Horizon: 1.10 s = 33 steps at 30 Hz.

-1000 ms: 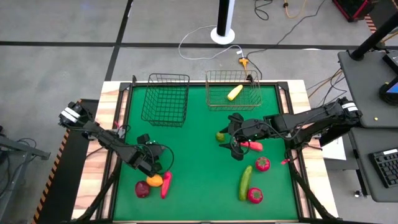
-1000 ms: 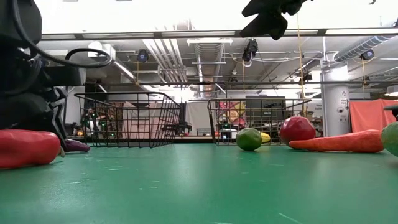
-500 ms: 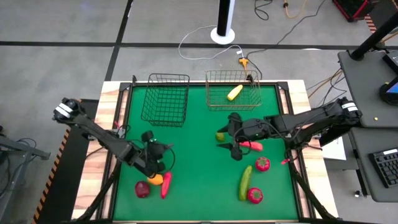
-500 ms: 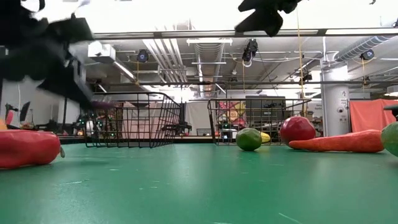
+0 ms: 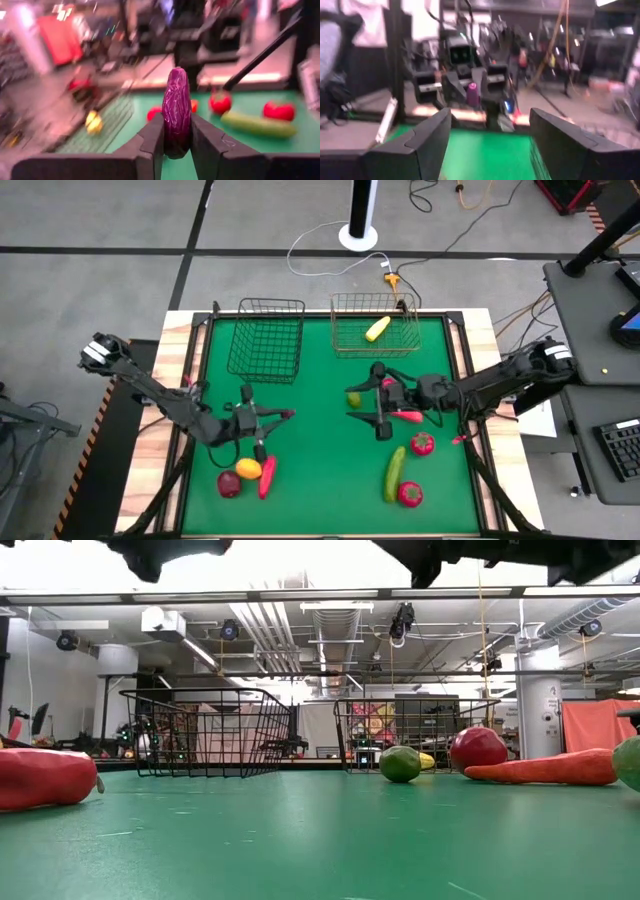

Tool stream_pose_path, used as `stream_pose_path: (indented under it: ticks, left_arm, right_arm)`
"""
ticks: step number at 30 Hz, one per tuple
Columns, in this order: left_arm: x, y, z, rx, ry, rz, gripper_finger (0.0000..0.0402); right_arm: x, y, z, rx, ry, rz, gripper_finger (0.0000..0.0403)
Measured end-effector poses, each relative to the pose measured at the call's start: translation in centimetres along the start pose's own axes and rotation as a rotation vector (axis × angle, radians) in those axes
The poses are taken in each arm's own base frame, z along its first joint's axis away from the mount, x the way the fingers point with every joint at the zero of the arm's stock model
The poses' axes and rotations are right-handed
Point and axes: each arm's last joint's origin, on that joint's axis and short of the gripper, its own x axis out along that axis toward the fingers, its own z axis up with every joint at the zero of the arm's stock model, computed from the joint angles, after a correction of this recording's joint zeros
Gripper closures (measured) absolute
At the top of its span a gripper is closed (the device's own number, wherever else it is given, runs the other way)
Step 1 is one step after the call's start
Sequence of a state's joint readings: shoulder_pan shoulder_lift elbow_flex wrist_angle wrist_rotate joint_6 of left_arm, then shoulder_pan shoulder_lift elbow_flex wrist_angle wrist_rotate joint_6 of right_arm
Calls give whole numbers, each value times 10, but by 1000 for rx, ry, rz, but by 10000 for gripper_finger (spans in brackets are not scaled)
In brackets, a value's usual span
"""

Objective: Sort produce into baskets
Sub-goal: Put the eggplant into the gold wire basket

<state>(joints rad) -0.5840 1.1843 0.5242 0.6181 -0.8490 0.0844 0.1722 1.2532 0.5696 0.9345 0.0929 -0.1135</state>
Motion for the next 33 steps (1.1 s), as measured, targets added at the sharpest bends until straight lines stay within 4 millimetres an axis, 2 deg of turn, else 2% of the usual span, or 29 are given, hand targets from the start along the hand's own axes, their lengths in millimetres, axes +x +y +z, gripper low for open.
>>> stream_pose_path:
  ticks: [4, 9, 15, 22, 33]
  left_arm:
    - [3, 0, -2, -53, -190, -89, 340]
    - [11, -3, -13, -89, -297, -76, 340]
    - [19, -12, -21, -64, -351, -53, 340]
    - [23, -13, -26, -68, -376, -37, 340]
    - [24, -13, -27, -84, -377, -41, 340]
  right_arm:
    - [3, 2, -4, 1, -72, 35, 149]
    - [25, 4, -5, 2, -73, 41, 151]
    - [58, 9, 0, 1, -109, 94, 141]
    - [92, 14, 0, 0, -111, 164, 129]
    - [125, 16, 0, -25, -69, 170, 151]
